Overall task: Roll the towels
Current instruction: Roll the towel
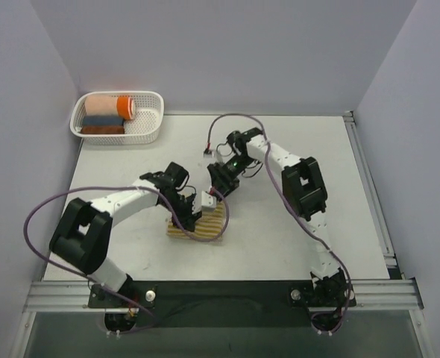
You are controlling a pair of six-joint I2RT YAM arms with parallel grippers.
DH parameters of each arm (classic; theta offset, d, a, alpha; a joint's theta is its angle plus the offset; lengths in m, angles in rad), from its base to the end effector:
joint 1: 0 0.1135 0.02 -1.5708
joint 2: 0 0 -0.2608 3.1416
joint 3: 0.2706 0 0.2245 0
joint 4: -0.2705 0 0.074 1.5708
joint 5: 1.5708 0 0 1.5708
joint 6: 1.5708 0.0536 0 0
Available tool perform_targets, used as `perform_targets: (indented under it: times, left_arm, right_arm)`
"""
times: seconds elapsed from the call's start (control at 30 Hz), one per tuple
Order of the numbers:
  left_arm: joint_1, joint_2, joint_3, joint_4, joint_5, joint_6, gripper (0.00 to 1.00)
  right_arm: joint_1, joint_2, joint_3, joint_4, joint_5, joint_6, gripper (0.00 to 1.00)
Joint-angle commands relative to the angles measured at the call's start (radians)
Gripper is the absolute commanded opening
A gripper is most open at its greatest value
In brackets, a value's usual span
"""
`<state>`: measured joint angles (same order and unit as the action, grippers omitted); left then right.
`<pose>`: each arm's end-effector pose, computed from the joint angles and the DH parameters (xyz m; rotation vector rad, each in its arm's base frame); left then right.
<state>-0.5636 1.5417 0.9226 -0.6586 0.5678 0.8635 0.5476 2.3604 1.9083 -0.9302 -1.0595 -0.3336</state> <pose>0.2026 -0.1621 0.1834 1.8438 1.9531 -0.7150 0.3554 0.2715 0.1582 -1.2645 2.3373 1.5717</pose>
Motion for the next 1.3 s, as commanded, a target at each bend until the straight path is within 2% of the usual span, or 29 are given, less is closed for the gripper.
perform_targets:
  times: [0.0,0.17,0.37,0.53,0.67,0.77,0.9,0.97,1.1,1.27]
  left_arm:
    - [0.047,0.157,0.057,-0.220,0.069,0.009,0.21]
    - [0.140,0.326,0.232,-0.372,0.184,0.037,0.24]
    - [0.203,0.587,0.536,-0.568,0.176,0.100,0.29]
    - [0.258,0.796,0.771,-0.795,0.225,0.192,0.30]
    - [0.274,0.891,0.906,-0.887,0.228,0.244,0.34]
    - [0.278,0.942,0.938,-0.924,0.227,0.264,0.37]
    - [0.277,0.969,0.947,-0.923,0.210,0.272,0.38]
    - [0.277,0.972,0.949,-0.923,0.208,0.275,0.39]
    - [0.277,0.979,0.952,-0.923,0.208,0.279,0.39]
    - [0.277,0.977,0.957,-0.921,0.211,0.279,0.41]
  right_arm:
    - [-0.070,-0.174,-0.012,0.021,0.052,0.054,0.61]
    - [-0.149,-0.372,-0.150,0.019,0.093,0.022,0.60]
    - [-0.157,-0.593,-0.365,0.054,0.162,-0.051,0.60]
    - [-0.055,-0.664,-0.428,0.131,0.260,-0.056,0.60]
    - [0.066,-0.690,-0.445,0.177,0.404,-0.107,0.59]
    - [0.167,-0.705,-0.454,0.259,0.545,-0.133,0.61]
    - [0.300,-0.704,-0.518,0.387,0.790,-0.249,0.66]
    - [0.362,-0.704,-0.557,0.487,0.846,-0.300,0.69]
    - [0.410,-0.676,-0.630,0.617,0.908,-0.389,0.70]
    - [0.420,-0.624,-0.683,0.726,0.885,-0.482,0.69]
